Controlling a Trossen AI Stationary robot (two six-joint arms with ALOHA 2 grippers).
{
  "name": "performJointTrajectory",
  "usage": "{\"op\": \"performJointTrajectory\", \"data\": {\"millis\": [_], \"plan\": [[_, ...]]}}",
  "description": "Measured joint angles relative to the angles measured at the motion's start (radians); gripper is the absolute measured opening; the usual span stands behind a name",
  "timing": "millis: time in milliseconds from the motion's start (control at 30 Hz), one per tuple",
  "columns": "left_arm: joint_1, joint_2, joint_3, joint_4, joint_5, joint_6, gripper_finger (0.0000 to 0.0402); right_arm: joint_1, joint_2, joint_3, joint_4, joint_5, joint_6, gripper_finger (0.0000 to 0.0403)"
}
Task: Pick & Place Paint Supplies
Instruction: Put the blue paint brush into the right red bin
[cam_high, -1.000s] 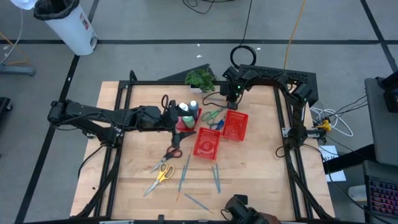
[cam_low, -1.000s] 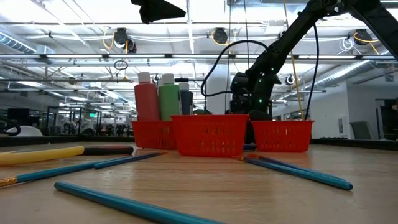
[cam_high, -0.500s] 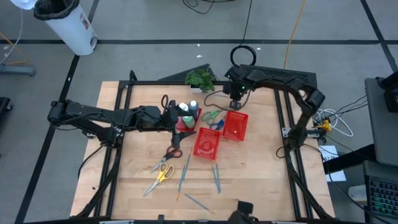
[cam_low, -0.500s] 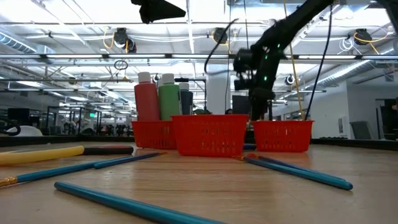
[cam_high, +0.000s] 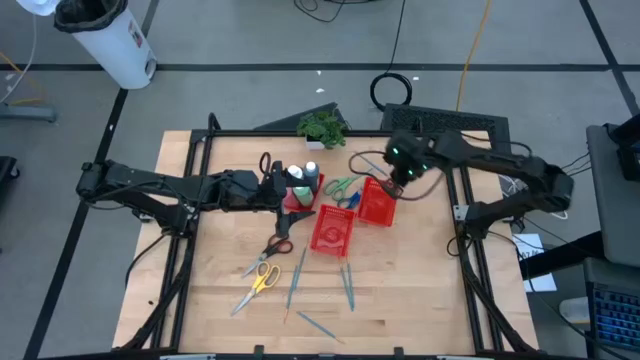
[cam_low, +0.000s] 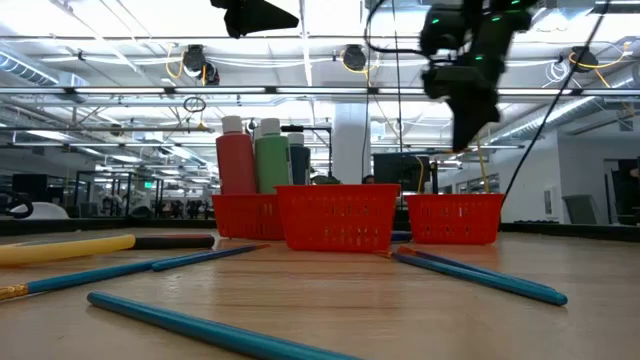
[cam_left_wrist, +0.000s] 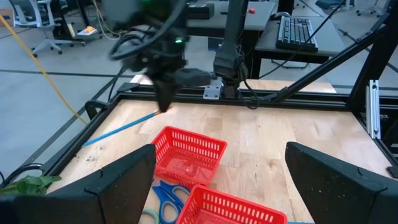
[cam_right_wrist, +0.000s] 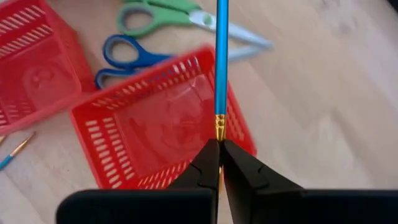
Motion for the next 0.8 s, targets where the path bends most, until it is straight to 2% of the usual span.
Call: {"op": "performJointTrajectory", "data": {"millis": [67, 133, 267, 400, 567, 667, 800], "plan": [[0.0, 0.0, 0.0, 0.001, 0.0, 0.0, 0.0365, 0.052, -0.068, -0.082, 0.045, 0.053, 0.101, 0.0], [0.0, 0.0, 0.0, 0.0, 0.0, 0.0, 0.0365, 0.108, -0.13, -0.183, 0.156, 0.06, 0.189, 0.0], [0.0, 0.0, 0.0, 0.0, 0.0, 0.0, 0.0365, 0.222, -0.213, -0.411, 0.504, 0.052, 0.326, 0.0], [0.0, 0.0, 0.0, 0.001, 0.0, 0.0, 0.0365, 0.312, -0.221, -0.582, 0.806, 0.081, 0.403, 0.0], [0.0, 0.0, 0.0, 0.001, 0.0, 0.0, 0.0365, 0.384, -0.22, -0.648, 0.859, 0.215, 0.409, 0.0], [0.0, 0.0, 0.0, 0.0, 0.0, 0.0, 0.0365, 0.401, -0.22, -0.66, 0.867, 0.236, 0.405, 0.0006], [0.0, 0.0, 0.0, 0.001, 0.0, 0.0, 0.0365, 0.402, -0.22, -0.668, 0.885, 0.24, 0.399, 0.0037]]}}
